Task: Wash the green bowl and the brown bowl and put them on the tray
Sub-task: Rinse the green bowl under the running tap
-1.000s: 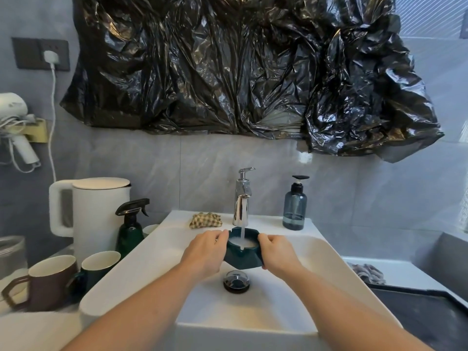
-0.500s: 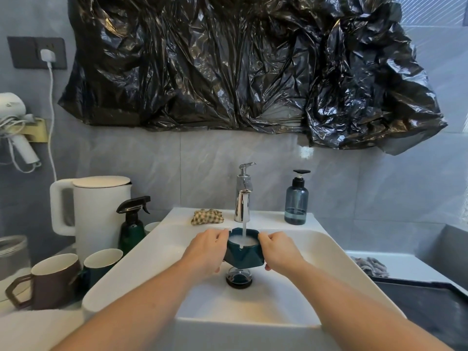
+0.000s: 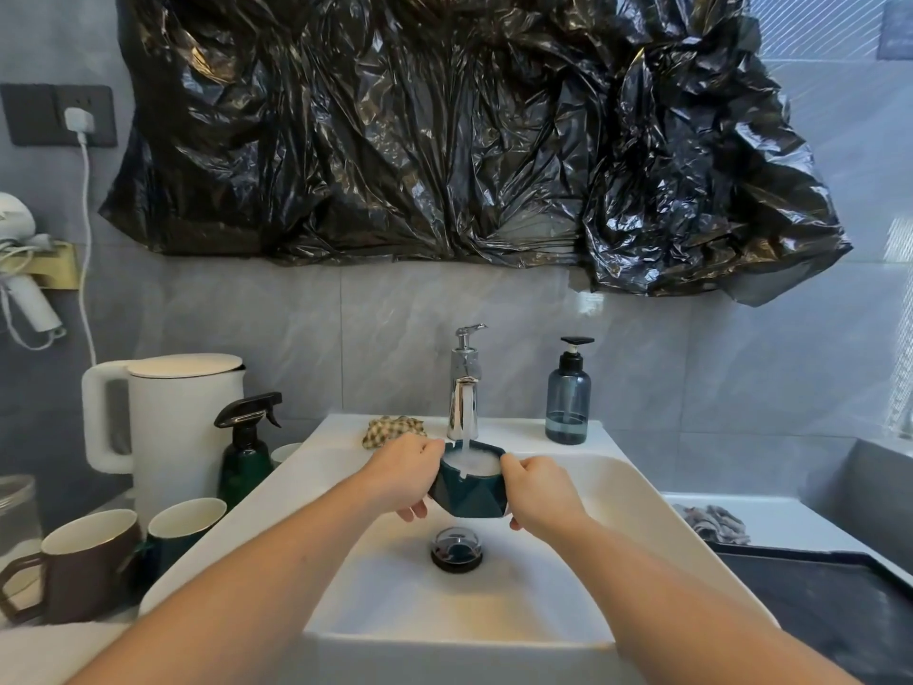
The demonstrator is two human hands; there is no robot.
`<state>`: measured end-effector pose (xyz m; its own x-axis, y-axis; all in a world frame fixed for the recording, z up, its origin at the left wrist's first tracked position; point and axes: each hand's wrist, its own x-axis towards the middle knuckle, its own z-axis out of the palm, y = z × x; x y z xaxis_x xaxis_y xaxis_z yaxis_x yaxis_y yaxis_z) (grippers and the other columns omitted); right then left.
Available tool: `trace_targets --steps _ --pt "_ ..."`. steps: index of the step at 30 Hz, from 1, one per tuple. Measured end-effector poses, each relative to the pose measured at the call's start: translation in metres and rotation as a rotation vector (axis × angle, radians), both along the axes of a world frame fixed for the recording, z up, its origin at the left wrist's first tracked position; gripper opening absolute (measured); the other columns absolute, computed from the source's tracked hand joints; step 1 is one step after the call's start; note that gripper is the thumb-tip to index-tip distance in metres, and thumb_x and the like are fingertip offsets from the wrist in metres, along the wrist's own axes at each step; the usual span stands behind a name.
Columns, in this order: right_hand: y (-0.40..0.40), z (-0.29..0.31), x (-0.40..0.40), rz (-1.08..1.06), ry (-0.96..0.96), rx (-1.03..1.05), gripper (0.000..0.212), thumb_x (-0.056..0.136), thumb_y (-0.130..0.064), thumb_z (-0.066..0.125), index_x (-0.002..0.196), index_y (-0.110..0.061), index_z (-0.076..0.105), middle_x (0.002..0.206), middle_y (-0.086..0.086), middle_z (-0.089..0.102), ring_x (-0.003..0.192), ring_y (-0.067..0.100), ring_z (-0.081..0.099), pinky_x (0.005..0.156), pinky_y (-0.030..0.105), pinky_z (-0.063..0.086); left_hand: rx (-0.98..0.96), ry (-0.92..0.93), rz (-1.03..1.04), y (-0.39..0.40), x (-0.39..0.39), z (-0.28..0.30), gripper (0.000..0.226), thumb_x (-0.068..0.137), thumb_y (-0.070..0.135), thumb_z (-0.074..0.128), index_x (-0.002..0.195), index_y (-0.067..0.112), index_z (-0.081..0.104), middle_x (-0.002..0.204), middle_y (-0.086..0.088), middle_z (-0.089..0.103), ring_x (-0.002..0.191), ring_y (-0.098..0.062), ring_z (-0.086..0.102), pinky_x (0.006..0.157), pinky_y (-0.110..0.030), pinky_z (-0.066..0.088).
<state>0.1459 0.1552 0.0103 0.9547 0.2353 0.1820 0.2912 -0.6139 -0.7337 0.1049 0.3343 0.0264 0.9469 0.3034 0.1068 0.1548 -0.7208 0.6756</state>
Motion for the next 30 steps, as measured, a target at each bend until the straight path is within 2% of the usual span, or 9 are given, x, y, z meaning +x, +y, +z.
trace_targets --steps 6,9,12,17,25,30 --pt "0.001 -0.004 0.004 -0.019 0.022 -0.03 0.049 0.103 -0.039 0.035 0.076 -0.014 0.067 0.071 0.003 0.07 0.065 0.021 0.072 0.061 0.027 0.05 -0.05 0.004 0.022 0.002 0.001 -0.02 0.044 0.111 0.035 0.025 0.117 0.013 0.063 0.084 -0.017 0.069 0.062 -0.027 0.074 0.062 -0.035 0.064" --pt "0.002 -0.003 0.002 -0.011 0.03 -0.042 0.047 0.105 -0.039 0.034 0.081 -0.015 0.066 0.073 0.003 0.069 0.065 0.018 0.068 0.055 0.024 0.043 -0.064 -0.009 0.019 0.004 -0.001 -0.022 0.045 0.111 0.035 0.024 0.119 0.014 0.063 0.091 -0.017 0.069 0.061 -0.024 0.073 0.059 -0.034 0.063" --pt "0.003 -0.004 0.003 -0.01 0.027 -0.059 0.046 0.105 -0.04 0.034 0.087 -0.014 0.068 0.082 0.006 0.071 0.07 0.019 0.069 0.055 0.024 0.043 -0.088 -0.024 0.007 0.004 -0.004 -0.024 0.045 0.111 0.034 0.025 0.119 0.014 0.064 0.1 -0.016 0.068 0.062 -0.023 0.073 0.056 -0.034 0.062" --pt "0.004 -0.006 0.006 -0.017 0.035 -0.067 0.048 0.103 -0.042 0.034 0.091 -0.015 0.071 0.086 0.007 0.073 0.075 0.021 0.072 0.062 0.027 0.051 -0.101 -0.01 -0.004 0.004 -0.006 -0.027 0.043 0.111 0.034 0.026 0.12 0.014 0.062 0.101 -0.014 0.067 0.066 -0.025 0.075 0.061 -0.039 0.064" --pt "0.003 -0.005 0.005 0.006 0.045 -0.058 0.048 0.104 -0.042 0.034 0.093 -0.014 0.072 0.083 0.005 0.073 0.072 0.018 0.069 0.059 0.025 0.048 -0.093 -0.017 0.012 0.003 -0.006 -0.027 0.043 0.112 0.034 0.024 0.126 0.016 0.061 0.099 -0.011 0.064 0.062 -0.021 0.073 0.051 -0.031 0.057" --pt "0.002 -0.005 0.004 0.011 0.027 -0.045 0.048 0.104 -0.042 0.035 0.087 -0.015 0.071 0.081 0.005 0.073 0.069 0.019 0.069 0.059 0.026 0.048 -0.105 -0.019 0.005 0.004 -0.005 -0.028 0.043 0.112 0.035 0.024 0.124 0.018 0.062 0.1 -0.013 0.067 0.065 -0.024 0.075 0.056 -0.034 0.063"
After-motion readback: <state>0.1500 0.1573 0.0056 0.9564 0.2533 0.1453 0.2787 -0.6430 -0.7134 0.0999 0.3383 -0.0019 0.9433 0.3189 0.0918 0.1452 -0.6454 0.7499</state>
